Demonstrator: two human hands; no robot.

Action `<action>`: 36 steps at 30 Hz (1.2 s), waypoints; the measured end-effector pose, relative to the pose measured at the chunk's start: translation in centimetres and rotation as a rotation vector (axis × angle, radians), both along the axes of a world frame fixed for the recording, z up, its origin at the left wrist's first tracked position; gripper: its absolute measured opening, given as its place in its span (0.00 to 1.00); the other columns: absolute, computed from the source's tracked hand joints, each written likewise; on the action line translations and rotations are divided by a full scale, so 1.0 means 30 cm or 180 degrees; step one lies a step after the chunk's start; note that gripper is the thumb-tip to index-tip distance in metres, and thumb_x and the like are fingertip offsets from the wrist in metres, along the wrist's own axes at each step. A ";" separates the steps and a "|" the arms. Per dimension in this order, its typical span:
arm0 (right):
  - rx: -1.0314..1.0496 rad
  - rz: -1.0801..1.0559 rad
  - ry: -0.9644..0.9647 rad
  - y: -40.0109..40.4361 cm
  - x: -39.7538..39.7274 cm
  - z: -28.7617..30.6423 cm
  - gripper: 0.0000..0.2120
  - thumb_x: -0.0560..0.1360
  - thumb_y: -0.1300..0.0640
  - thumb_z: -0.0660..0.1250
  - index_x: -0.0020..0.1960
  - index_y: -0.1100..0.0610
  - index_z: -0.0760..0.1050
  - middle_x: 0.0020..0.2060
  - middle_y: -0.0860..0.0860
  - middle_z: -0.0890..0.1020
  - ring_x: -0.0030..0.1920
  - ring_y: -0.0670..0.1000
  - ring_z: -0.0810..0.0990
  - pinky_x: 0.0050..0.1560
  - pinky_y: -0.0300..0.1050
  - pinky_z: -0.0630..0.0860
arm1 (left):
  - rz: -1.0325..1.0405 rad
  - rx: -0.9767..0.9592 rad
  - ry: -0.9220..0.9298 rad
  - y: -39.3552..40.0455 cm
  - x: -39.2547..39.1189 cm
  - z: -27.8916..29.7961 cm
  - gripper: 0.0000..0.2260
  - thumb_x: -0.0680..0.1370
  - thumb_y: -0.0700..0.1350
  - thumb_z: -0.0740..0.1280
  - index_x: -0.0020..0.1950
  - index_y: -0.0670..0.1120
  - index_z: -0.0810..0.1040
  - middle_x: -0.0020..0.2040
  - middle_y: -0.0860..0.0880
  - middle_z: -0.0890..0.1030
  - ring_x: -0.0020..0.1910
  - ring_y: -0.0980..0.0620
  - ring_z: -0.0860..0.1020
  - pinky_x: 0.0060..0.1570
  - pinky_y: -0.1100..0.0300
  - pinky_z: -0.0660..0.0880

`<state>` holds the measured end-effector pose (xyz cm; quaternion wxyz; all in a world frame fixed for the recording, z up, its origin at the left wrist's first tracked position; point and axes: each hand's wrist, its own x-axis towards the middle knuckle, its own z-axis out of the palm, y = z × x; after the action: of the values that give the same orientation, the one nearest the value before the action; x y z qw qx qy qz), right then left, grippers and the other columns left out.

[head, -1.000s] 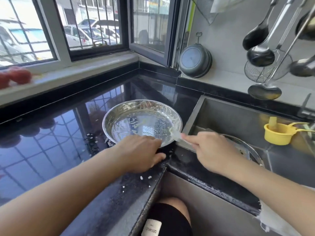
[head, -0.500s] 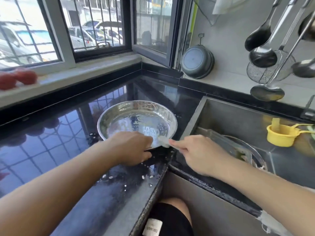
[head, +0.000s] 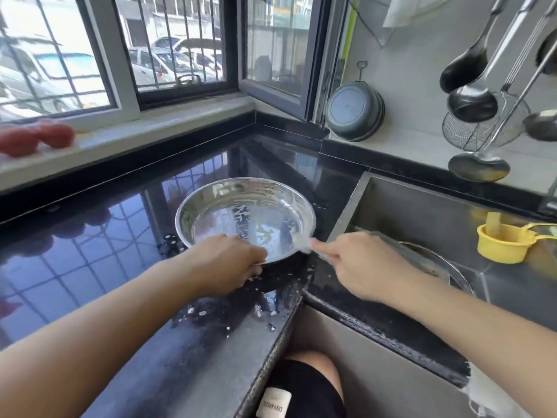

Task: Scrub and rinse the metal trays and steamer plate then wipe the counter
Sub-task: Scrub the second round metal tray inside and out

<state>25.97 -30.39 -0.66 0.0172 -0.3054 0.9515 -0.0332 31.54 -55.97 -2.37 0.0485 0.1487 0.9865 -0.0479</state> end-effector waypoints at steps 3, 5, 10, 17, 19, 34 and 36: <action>0.0081 0.0320 -0.0202 -0.006 0.081 0.010 0.28 0.82 0.55 0.55 0.76 0.31 0.60 0.52 0.52 0.78 0.56 0.61 0.78 0.51 0.51 0.72 | -0.0213 0.0031 0.0049 0.003 -0.007 -0.039 0.08 0.84 0.50 0.60 0.47 0.51 0.67 0.50 0.49 0.82 0.48 0.42 0.80 0.45 0.51 0.74; 0.0055 0.0248 -0.0167 0.006 0.053 0.024 0.28 0.81 0.55 0.57 0.73 0.27 0.61 0.57 0.52 0.79 0.58 0.61 0.79 0.52 0.51 0.72 | -0.0187 0.0154 -0.0280 -0.056 -0.003 -0.031 0.05 0.82 0.47 0.61 0.48 0.51 0.67 0.53 0.52 0.83 0.49 0.44 0.80 0.49 0.49 0.77; 0.0115 -0.0209 -0.0023 0.031 -0.074 0.040 0.28 0.83 0.56 0.54 0.74 0.27 0.61 0.61 0.51 0.79 0.56 0.61 0.79 0.54 0.52 0.77 | -0.0047 -0.0126 -0.0537 -0.087 0.028 0.037 0.05 0.82 0.50 0.62 0.56 0.52 0.73 0.54 0.51 0.81 0.52 0.45 0.79 0.52 0.48 0.77; -0.0176 0.0317 -0.0367 0.029 0.071 0.005 0.24 0.84 0.53 0.56 0.74 0.29 0.63 0.39 0.43 0.74 0.50 0.55 0.78 0.53 0.49 0.73 | -0.0243 0.0083 0.0159 0.068 0.021 -0.067 0.03 0.85 0.52 0.58 0.55 0.54 0.69 0.61 0.50 0.78 0.56 0.43 0.79 0.48 0.50 0.73; -0.0125 0.0173 -0.0298 0.044 0.027 0.013 0.25 0.84 0.53 0.56 0.72 0.26 0.64 0.46 0.44 0.79 0.52 0.56 0.78 0.53 0.49 0.74 | -0.0349 0.0260 -0.0071 0.011 0.018 -0.065 0.04 0.84 0.46 0.61 0.51 0.55 0.67 0.68 0.53 0.77 0.62 0.46 0.78 0.53 0.50 0.75; -0.0232 0.0088 -0.0141 0.048 0.052 0.034 0.24 0.84 0.53 0.56 0.72 0.28 0.65 0.49 0.48 0.79 0.56 0.59 0.79 0.53 0.51 0.75 | -0.0463 -0.0335 0.0298 0.038 0.043 -0.045 0.09 0.86 0.55 0.51 0.57 0.54 0.68 0.52 0.49 0.79 0.47 0.40 0.81 0.44 0.46 0.78; -0.0090 0.0197 -0.0144 0.033 0.094 0.009 0.25 0.83 0.54 0.54 0.73 0.28 0.63 0.44 0.46 0.73 0.55 0.60 0.79 0.54 0.52 0.75 | -0.0481 -0.0309 0.0167 0.038 0.045 -0.045 0.07 0.86 0.52 0.53 0.56 0.54 0.69 0.51 0.49 0.78 0.45 0.41 0.81 0.43 0.45 0.77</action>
<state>28.79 -29.39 -0.39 0.0355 -0.3340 0.9404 -0.0530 32.89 -54.85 -3.72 0.0261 0.2188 0.9700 -0.1030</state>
